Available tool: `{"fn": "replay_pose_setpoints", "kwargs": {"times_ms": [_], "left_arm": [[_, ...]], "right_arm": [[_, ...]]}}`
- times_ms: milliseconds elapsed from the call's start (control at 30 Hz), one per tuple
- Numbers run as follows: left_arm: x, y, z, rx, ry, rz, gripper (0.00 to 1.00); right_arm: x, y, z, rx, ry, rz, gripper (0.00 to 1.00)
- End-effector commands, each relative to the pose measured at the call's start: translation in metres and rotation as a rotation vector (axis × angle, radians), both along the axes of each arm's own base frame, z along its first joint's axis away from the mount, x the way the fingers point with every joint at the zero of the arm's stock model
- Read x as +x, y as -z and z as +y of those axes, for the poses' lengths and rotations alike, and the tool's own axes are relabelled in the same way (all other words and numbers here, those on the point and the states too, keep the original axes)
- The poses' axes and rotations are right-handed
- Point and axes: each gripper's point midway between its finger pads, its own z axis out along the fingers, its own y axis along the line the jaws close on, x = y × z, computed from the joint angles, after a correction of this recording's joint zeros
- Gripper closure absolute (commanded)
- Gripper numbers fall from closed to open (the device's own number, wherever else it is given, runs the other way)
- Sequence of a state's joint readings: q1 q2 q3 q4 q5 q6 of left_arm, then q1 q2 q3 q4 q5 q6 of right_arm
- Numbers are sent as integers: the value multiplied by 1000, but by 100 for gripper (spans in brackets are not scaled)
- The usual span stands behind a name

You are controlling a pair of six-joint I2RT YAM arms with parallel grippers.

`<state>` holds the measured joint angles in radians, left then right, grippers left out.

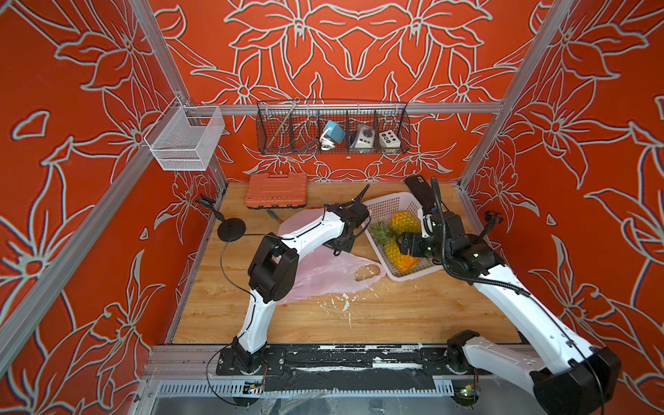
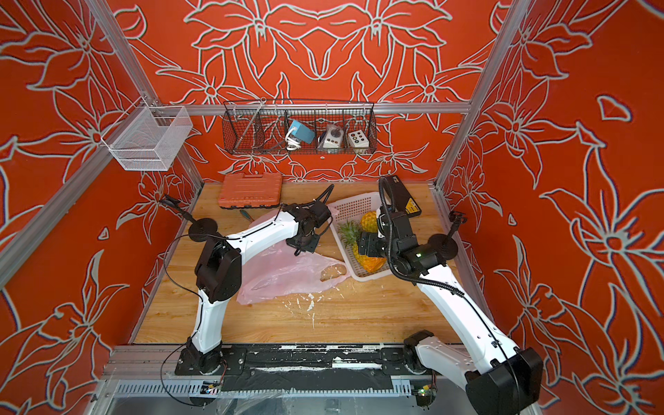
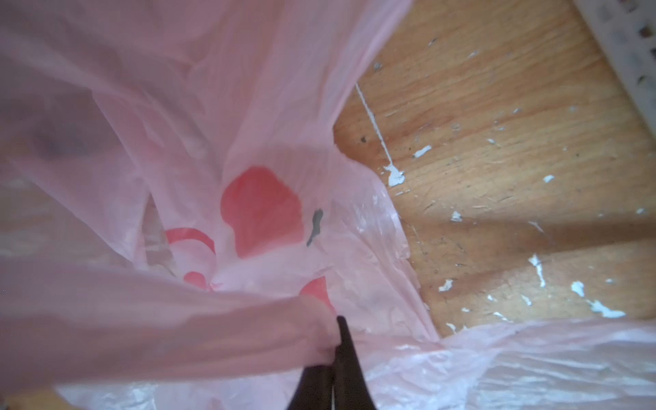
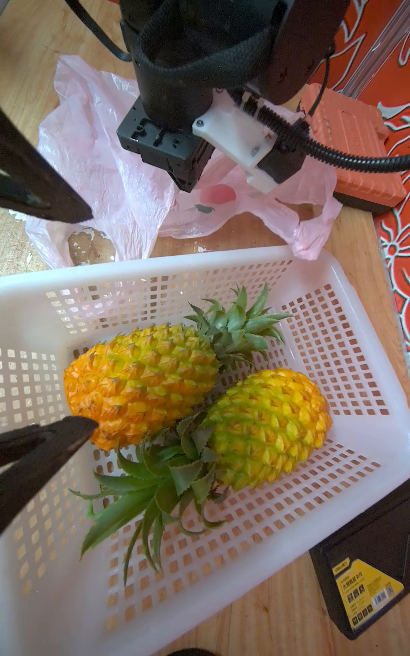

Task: Place the pineapple into a plastic bag & tie a knot
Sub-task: Pick up the plastic bag at the center of the board.

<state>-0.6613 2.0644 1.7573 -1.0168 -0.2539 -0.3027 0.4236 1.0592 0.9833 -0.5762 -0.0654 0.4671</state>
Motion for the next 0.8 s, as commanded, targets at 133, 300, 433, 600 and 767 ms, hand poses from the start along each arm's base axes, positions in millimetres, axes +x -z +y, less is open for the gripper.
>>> {"fn": "replay_pose_setpoints", "kwargs": {"times_ms": [133, 300, 433, 600, 767], "left_arm": [[-33, -69, 8, -156, 51, -60, 100], [-64, -102, 10, -322, 130, -11, 100], [-83, -117, 14, -466, 153, 63, 100], [-92, -152, 10, -739, 165, 83, 100], [-99, -160, 4, -862, 189, 103, 100]], "right_arm": [[0, 13, -3, -70, -41, 33, 11], [3, 32, 2, -126, -88, 123, 10], [9, 45, -3, -219, -111, 175, 4], [18, 63, -5, -324, -158, 235, 2], [27, 87, -2, -366, -181, 301, 2]]}}
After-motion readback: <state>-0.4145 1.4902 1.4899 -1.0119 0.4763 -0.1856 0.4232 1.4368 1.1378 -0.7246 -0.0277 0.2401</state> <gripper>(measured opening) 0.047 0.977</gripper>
